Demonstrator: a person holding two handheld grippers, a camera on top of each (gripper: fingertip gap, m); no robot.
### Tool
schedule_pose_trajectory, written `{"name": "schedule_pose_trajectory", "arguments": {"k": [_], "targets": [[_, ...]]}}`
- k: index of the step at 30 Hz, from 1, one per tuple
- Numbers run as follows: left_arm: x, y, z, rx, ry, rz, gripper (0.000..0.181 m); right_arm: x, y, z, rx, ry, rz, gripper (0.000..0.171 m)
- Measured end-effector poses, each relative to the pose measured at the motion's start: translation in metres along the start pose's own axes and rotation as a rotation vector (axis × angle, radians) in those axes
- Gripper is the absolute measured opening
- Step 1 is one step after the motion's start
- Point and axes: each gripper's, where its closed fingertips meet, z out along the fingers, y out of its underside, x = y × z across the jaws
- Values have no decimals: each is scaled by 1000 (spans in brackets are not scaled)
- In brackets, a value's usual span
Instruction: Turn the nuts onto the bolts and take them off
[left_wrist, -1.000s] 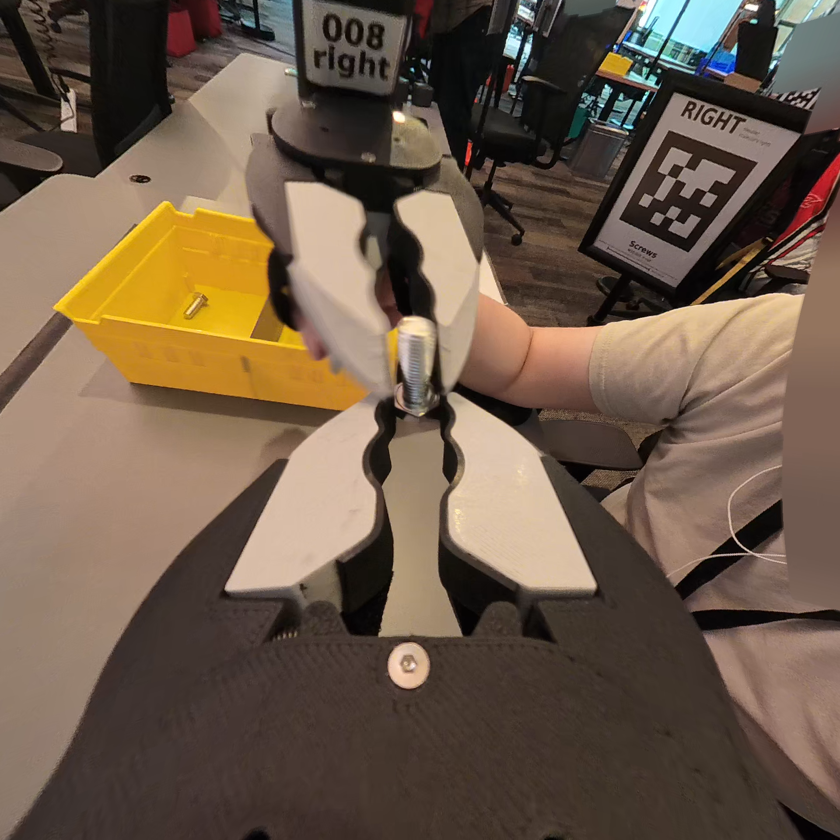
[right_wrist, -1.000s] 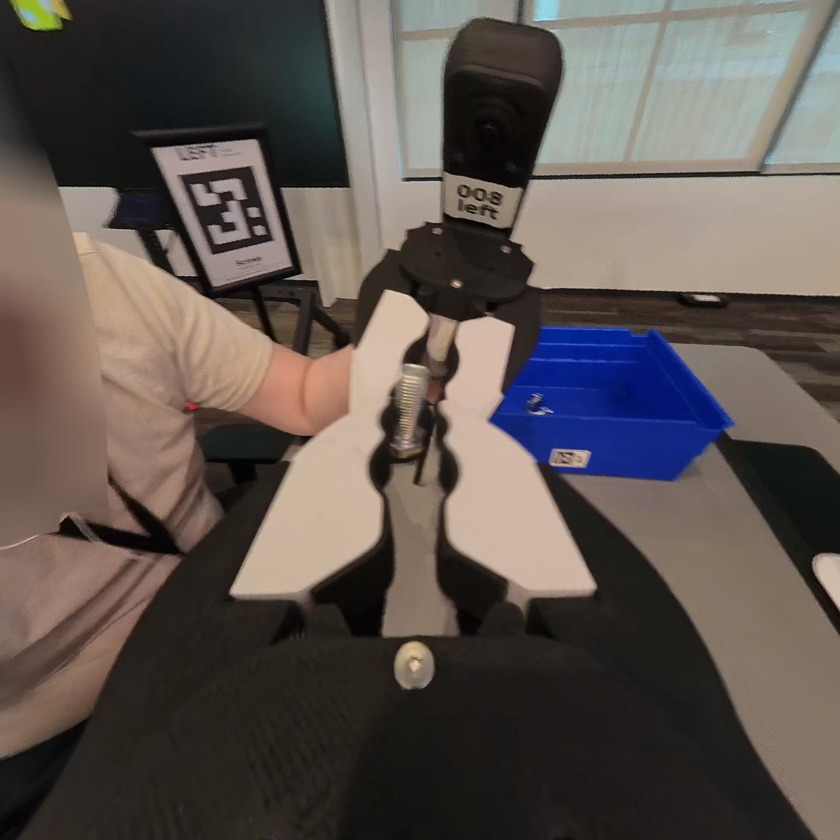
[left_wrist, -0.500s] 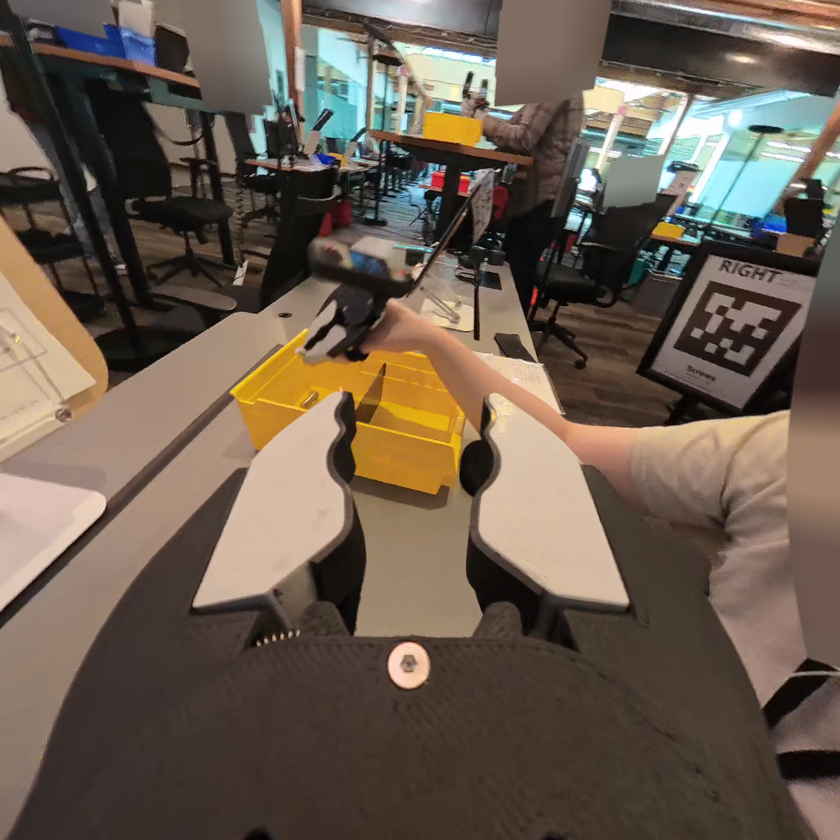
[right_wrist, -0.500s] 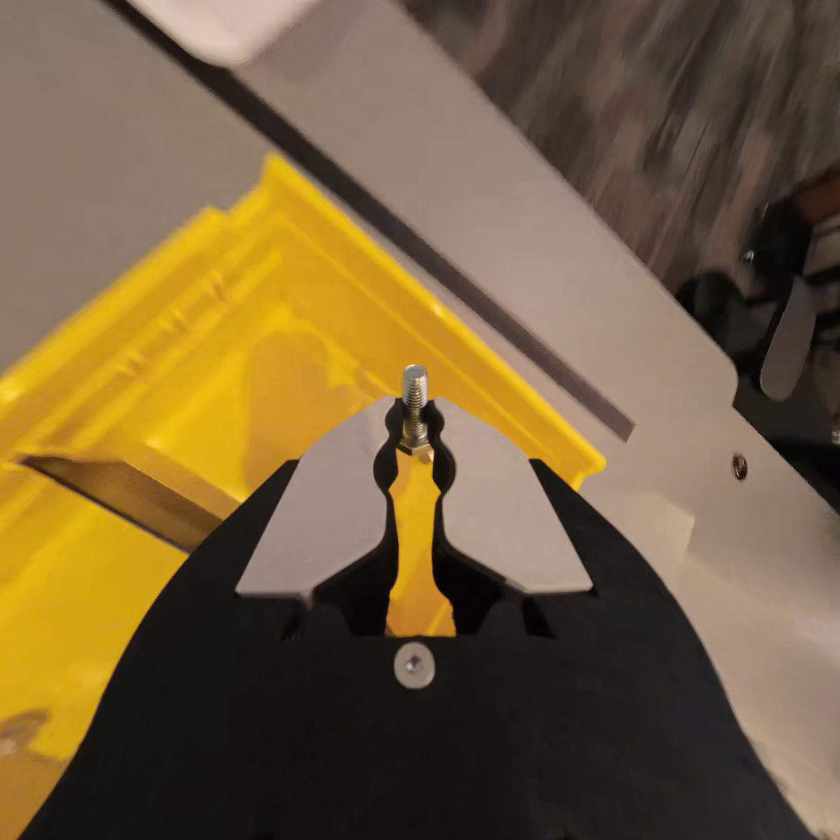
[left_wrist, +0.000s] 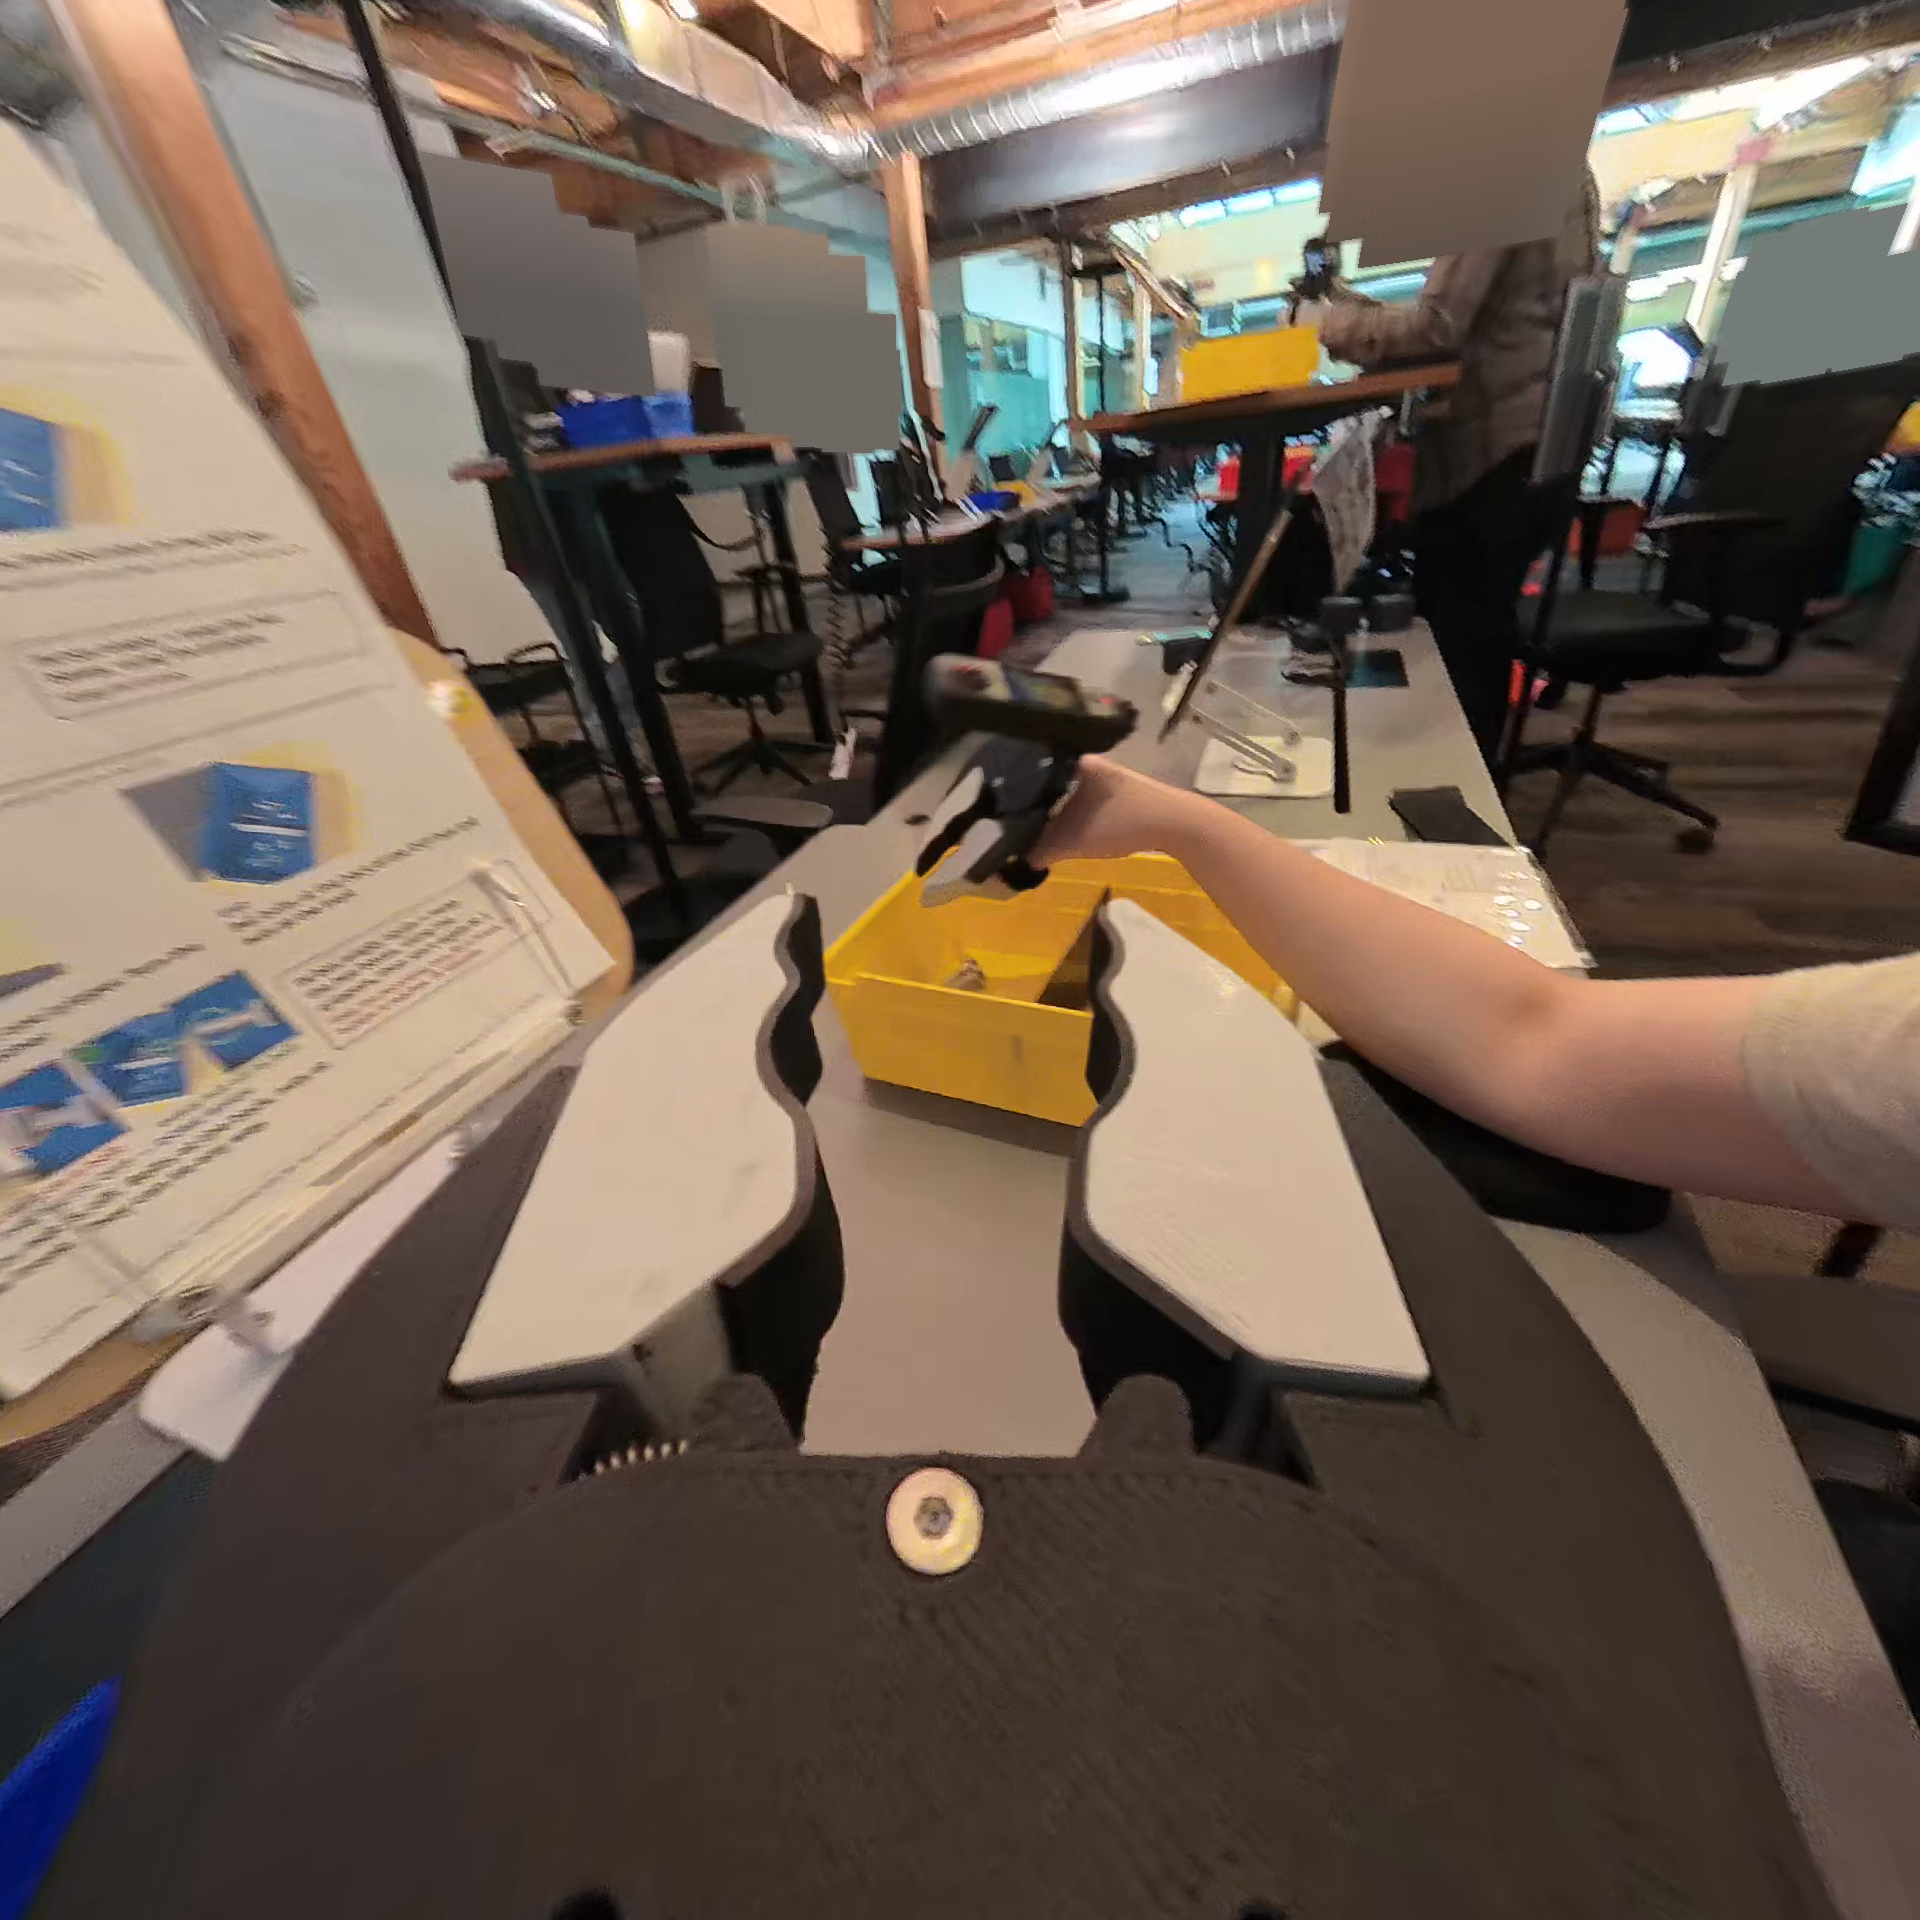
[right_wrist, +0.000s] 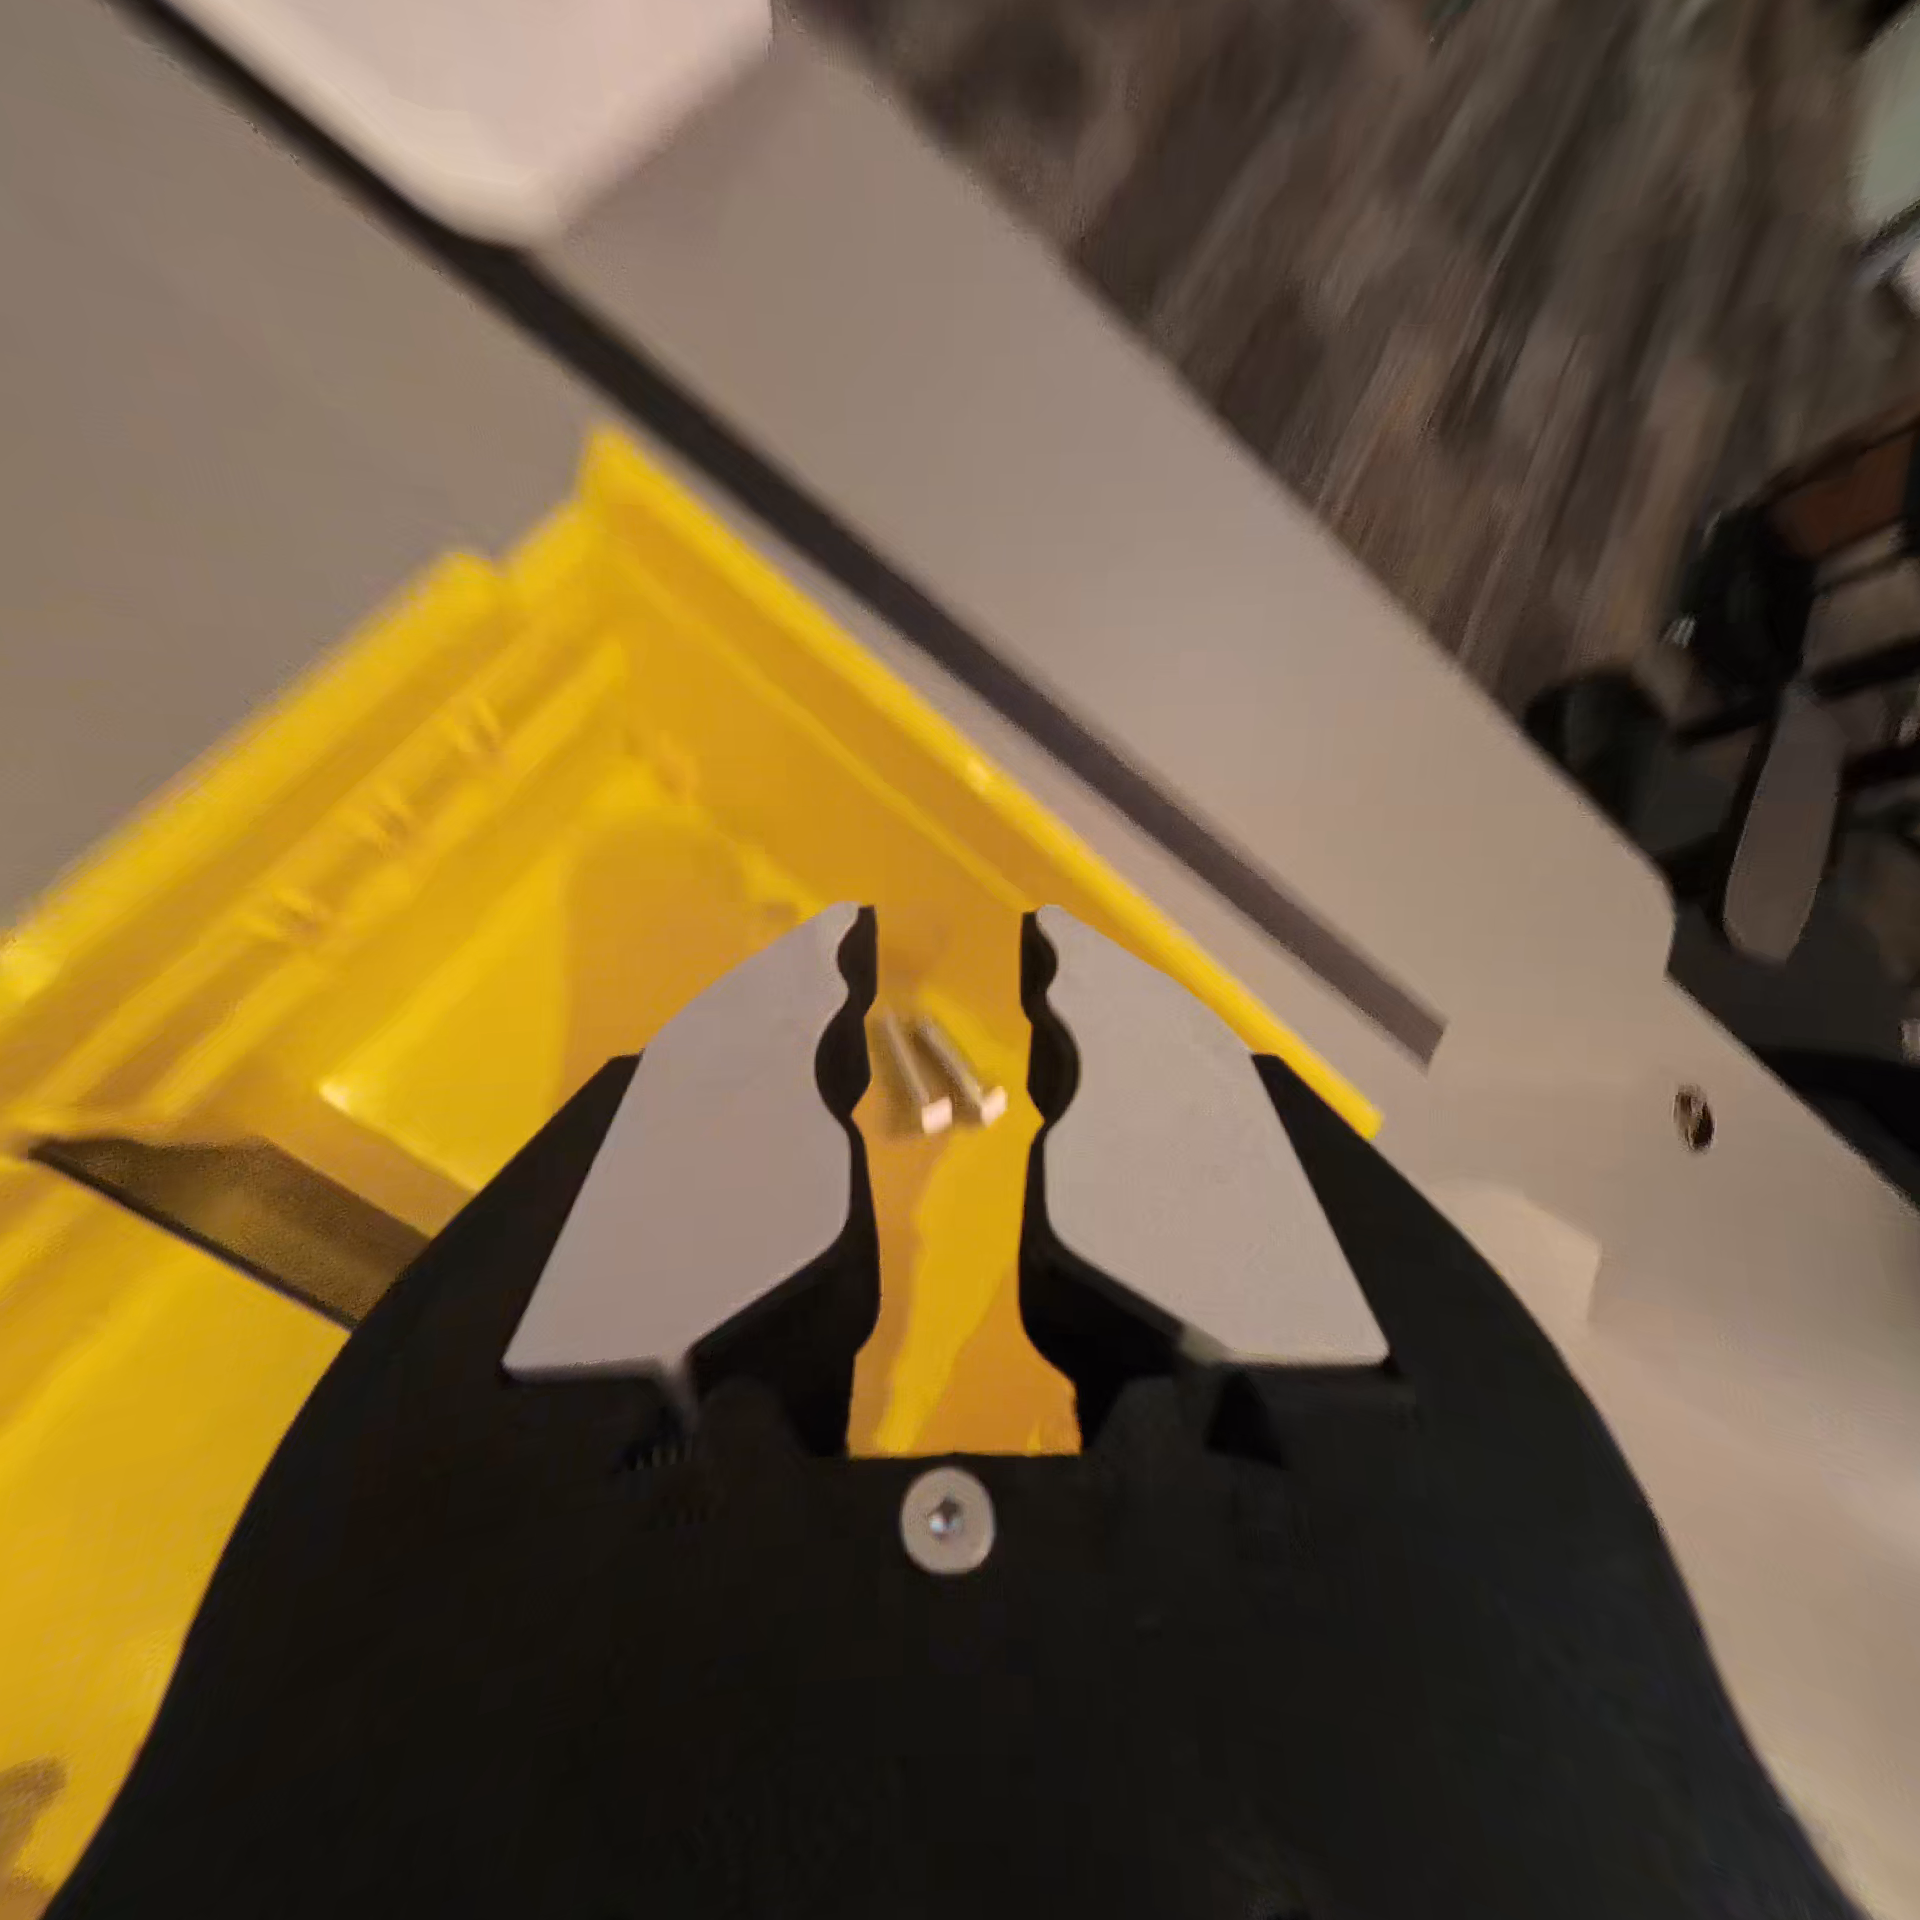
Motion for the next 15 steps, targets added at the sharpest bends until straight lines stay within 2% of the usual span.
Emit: {"name": "schedule_pose_trajectory", "arguments": {"k": [4,7,9,12,13,15], "targets": [[-42,-5,-46,-10,-196,38,42,-3,-89,-79,554,-35,104,29],[-78,24,-84,-223,-390,96,38,-4,-125,-144,873,-3,118,37],[-91,53,-108,-387,-438,52,36,1,-132,-176,994,98,100,44],[-79,103,-133,-619,-310,-136,25,-2,-137,-202,1072,157,65,49],[-75,117,-140,-680,-262,-151,28,-5,-138,-204,1073,143,55,49],[-83,138,-153,-752,-280,-81,34,-8,-139,-209,1090,139,50,48]]}}
